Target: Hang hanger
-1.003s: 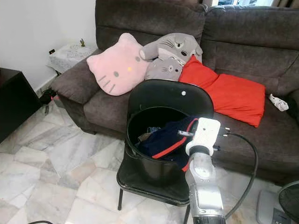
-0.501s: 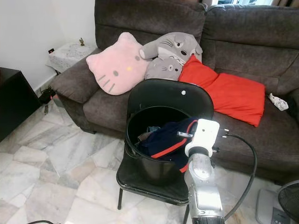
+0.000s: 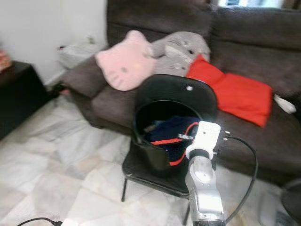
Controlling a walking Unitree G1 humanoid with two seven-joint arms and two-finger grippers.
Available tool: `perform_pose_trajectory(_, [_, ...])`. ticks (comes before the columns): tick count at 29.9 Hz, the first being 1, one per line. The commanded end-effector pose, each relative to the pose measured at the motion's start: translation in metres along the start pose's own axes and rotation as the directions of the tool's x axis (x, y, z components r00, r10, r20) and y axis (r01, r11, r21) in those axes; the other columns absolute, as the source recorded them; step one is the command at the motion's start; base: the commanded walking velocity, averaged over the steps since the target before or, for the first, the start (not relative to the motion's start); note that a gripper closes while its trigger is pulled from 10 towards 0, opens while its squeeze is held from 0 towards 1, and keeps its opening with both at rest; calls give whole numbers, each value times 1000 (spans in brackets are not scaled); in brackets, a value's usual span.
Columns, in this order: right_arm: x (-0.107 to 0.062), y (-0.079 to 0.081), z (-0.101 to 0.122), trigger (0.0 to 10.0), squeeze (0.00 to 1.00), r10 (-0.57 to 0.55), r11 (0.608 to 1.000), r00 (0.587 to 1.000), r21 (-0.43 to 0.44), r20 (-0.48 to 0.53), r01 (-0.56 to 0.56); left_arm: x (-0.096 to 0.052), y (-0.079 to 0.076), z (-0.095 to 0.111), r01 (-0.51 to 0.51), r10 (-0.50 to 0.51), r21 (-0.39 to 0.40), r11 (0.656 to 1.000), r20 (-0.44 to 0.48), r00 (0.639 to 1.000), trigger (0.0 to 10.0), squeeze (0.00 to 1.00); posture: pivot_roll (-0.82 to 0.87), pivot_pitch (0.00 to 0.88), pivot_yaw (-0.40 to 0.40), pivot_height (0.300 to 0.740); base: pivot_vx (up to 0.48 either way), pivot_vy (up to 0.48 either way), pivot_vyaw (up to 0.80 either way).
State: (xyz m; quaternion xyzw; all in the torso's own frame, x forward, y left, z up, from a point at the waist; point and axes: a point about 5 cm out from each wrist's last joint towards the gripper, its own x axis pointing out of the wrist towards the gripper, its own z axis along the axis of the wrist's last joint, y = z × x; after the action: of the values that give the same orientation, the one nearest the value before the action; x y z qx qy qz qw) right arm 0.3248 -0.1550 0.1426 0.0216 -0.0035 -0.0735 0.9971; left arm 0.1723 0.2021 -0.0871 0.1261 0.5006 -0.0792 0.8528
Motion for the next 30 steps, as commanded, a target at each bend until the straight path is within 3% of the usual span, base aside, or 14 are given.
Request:
perform_pose_trajectory(1, [0,-2,2,10000,0,-6,1000,1000,2,12,6,-2,-2,-20,11,-11,-1,1000,-79,997,10000,0,-100,110,29,740,-266,0,0])
perform_pose_trajectory(30, [2,-3,3,10000,0,8,1000,1000,-20,14,-8,-2,-4,-20,10,-11,-11,1000,-77,997,10000,0,-98,99,16,740,-268,0,0])
